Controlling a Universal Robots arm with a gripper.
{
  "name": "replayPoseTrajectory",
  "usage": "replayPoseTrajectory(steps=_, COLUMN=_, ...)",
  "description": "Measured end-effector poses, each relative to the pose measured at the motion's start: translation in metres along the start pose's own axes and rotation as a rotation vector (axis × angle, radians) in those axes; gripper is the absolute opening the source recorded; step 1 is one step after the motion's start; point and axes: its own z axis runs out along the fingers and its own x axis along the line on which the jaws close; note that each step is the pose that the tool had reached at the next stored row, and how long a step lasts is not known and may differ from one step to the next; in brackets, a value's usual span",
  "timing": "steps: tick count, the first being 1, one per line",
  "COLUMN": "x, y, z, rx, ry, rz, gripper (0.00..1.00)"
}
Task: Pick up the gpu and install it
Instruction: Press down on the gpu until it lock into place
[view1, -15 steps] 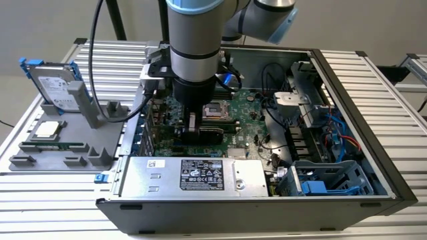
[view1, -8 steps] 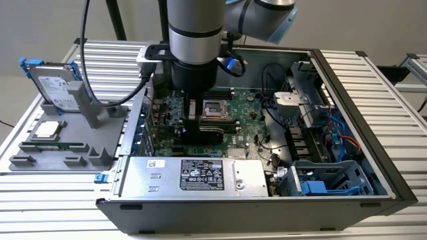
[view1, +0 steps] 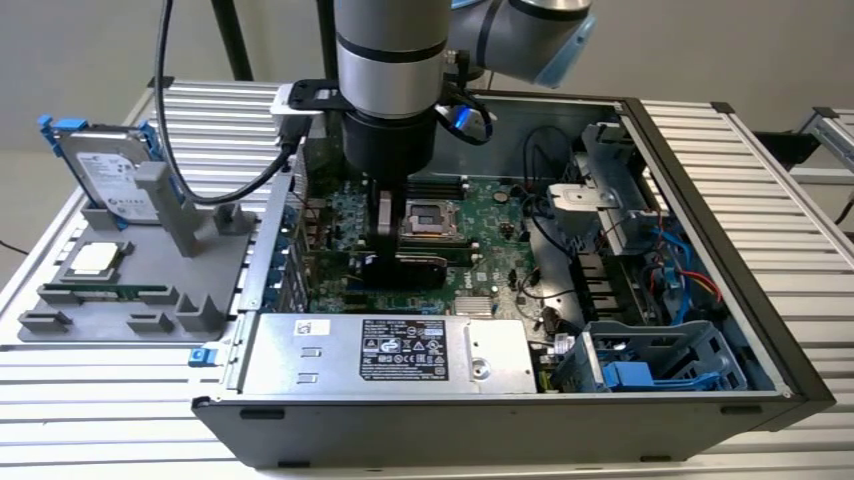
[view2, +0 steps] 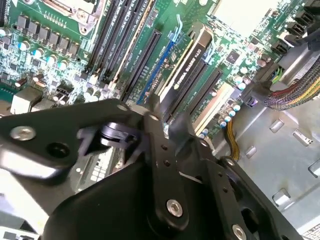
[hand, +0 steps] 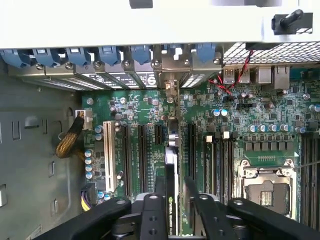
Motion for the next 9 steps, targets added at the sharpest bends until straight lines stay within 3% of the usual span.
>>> replayPoseTrajectory(steps=9, x=0.0, y=0.0, z=-0.0012, rx=0.0, ry=0.0, rz=0.0, gripper=0.0)
